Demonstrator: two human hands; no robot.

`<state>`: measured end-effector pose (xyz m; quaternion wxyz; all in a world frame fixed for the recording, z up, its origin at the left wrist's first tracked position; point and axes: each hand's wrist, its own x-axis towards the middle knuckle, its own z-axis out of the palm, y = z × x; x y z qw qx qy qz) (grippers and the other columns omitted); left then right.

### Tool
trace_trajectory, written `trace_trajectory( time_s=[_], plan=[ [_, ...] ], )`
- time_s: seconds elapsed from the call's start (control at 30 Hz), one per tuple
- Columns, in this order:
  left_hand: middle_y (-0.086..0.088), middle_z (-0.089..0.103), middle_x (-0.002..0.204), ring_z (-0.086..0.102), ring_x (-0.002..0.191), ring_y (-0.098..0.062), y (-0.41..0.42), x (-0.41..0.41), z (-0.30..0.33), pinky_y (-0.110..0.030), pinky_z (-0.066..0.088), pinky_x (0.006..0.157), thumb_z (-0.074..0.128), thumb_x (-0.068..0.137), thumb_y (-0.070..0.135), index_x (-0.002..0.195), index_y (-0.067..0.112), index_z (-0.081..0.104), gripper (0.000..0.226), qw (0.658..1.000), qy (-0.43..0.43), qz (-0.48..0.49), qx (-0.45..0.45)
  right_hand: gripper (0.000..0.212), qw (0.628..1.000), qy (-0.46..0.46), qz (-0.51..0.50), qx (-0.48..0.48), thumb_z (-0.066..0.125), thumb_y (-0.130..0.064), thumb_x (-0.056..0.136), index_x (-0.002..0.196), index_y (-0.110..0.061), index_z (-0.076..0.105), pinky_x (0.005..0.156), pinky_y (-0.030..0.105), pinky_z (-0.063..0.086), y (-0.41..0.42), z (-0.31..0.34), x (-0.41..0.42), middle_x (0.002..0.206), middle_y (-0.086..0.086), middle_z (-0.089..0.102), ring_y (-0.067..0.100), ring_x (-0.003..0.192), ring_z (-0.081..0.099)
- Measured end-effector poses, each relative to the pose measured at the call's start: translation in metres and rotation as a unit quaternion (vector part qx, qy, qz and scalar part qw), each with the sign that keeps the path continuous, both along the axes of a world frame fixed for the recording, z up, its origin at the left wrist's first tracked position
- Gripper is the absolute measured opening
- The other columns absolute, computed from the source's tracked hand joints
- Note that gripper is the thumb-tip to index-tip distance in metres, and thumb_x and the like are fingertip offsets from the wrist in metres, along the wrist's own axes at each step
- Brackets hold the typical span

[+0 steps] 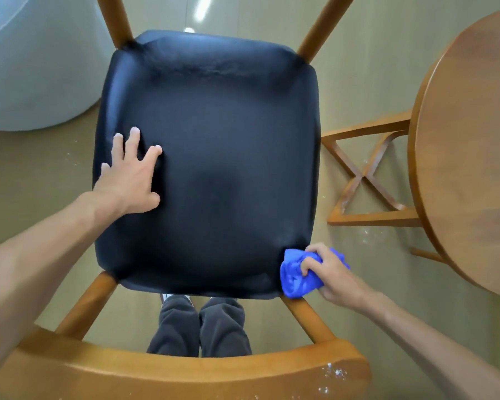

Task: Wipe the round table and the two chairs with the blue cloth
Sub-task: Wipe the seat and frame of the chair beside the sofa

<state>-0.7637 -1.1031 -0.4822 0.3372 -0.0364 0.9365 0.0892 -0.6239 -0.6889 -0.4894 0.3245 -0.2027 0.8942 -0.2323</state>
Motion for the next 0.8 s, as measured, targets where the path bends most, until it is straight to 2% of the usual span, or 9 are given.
trace_trajectory(
  time_s=[0.1, 0.13, 0.17, 0.27, 0.3, 0.37, 0.63, 0.7, 0.8],
  plan=[
    [-0.008, -0.022, 0.156, -0.016, 0.144, -0.036, 0.019, 0.006, 0.0, -0.065, 0.031, 0.103, 0.076, 0.073, 0.049, 0.147, 0.015, 0.012, 0.103, 1.0, -0.015, 0.005, -0.025, 0.044, 0.978, 0.063, -0.197, 0.013, 0.055, 0.016, 0.065, 0.093, -0.017, 0.053, 0.077, 0.044, 0.05, -0.004, -0.004, -0.038, 0.111, 0.002, 0.041, 0.027, 0.093, 0.05],
    [-0.01, -0.024, 0.156, -0.016, 0.144, -0.038, 0.023, 0.008, -0.001, -0.066, 0.03, 0.103, 0.075, 0.071, 0.055, 0.148, 0.013, 0.008, 0.11, 0.999, -0.015, 0.005, -0.032, 0.04, 0.968, 0.079, -0.236, 0.012, 0.056, 0.016, 0.065, 0.093, -0.012, 0.056, 0.079, 0.046, 0.05, -0.009, -0.004, -0.045, 0.11, 0.003, 0.041, 0.029, 0.094, 0.052],
    [-0.012, -0.025, 0.155, -0.017, 0.144, -0.039, 0.026, 0.009, -0.002, -0.067, 0.029, 0.103, 0.075, 0.069, 0.058, 0.148, 0.012, 0.006, 0.114, 0.999, -0.012, 0.005, -0.035, 0.04, 0.97, 0.094, -0.225, 0.012, 0.056, 0.015, 0.064, 0.093, -0.012, 0.057, 0.08, 0.045, 0.049, -0.016, -0.002, -0.048, 0.11, 0.004, 0.042, 0.03, 0.094, 0.052],
    [-0.012, -0.026, 0.155, -0.018, 0.144, -0.04, 0.027, 0.008, -0.004, -0.07, 0.029, 0.102, 0.077, 0.067, 0.058, 0.147, 0.012, 0.007, 0.116, 0.999, -0.007, 0.011, -0.033, 0.046, 0.994, 0.105, 0.014, -0.021, 0.053, 0.009, 0.058, 0.092, -0.02, 0.06, 0.078, 0.035, 0.043, -0.044, 0.009, -0.035, 0.109, 0.009, 0.051, 0.031, 0.089, 0.051],
    [-0.012, -0.026, 0.155, -0.018, 0.144, -0.04, 0.027, 0.008, -0.004, -0.07, 0.028, 0.103, 0.078, 0.066, 0.057, 0.147, 0.012, 0.008, 0.116, 0.999, -0.009, 0.012, -0.031, 0.047, 0.99, 0.096, 0.101, -0.039, 0.055, 0.008, 0.056, 0.092, -0.022, 0.061, 0.076, 0.034, 0.041, -0.055, 0.012, -0.024, 0.107, 0.009, 0.053, 0.029, 0.087, 0.05],
    [-0.011, -0.026, 0.155, -0.018, 0.144, -0.039, 0.027, 0.007, -0.005, -0.07, 0.027, 0.103, 0.079, 0.066, 0.055, 0.146, 0.012, 0.009, 0.115, 0.999, -0.009, 0.017, -0.027, 0.05, 0.977, 0.05, 0.196, -0.063, 0.058, 0.007, 0.057, 0.095, -0.025, 0.062, 0.074, 0.034, 0.039, -0.078, 0.013, -0.005, 0.107, 0.008, 0.052, 0.027, 0.086, 0.047],
    [-0.008, -0.025, 0.156, -0.019, 0.144, -0.037, 0.028, 0.006, -0.006, -0.071, 0.025, 0.104, 0.083, 0.064, 0.052, 0.144, 0.013, 0.013, 0.113, 0.999, -0.013, 0.034, -0.022, 0.044, 0.957, -0.136, 0.242, -0.081, 0.06, 0.005, 0.07, 0.105, -0.022, 0.058, 0.082, 0.037, 0.034, -0.107, 0.016, -0.009, 0.115, 0.006, 0.041, 0.025, 0.096, 0.038],
    [-0.007, -0.025, 0.156, -0.019, 0.144, -0.036, 0.027, 0.006, -0.006, -0.071, 0.025, 0.104, 0.083, 0.064, 0.052, 0.144, 0.013, 0.014, 0.113, 0.999, -0.012, 0.035, -0.022, 0.043, 0.944, -0.143, 0.283, -0.088, 0.062, 0.004, 0.071, 0.106, -0.021, 0.059, 0.08, 0.037, 0.033, -0.111, 0.017, -0.005, 0.116, 0.008, 0.042, 0.025, 0.096, 0.038],
    [-0.006, -0.023, 0.156, -0.019, 0.144, -0.034, 0.025, 0.007, -0.005, -0.07, 0.025, 0.105, 0.082, 0.064, 0.053, 0.144, 0.014, 0.014, 0.112, 0.999, -0.007, 0.037, -0.018, 0.045, 0.94, -0.09, 0.322, -0.071, 0.062, 0.005, 0.069, 0.105, -0.023, 0.06, 0.078, 0.036, 0.032, -0.101, 0.015, -0.007, 0.12, 0.009, 0.043, 0.024, 0.096, 0.036]
  ],
)
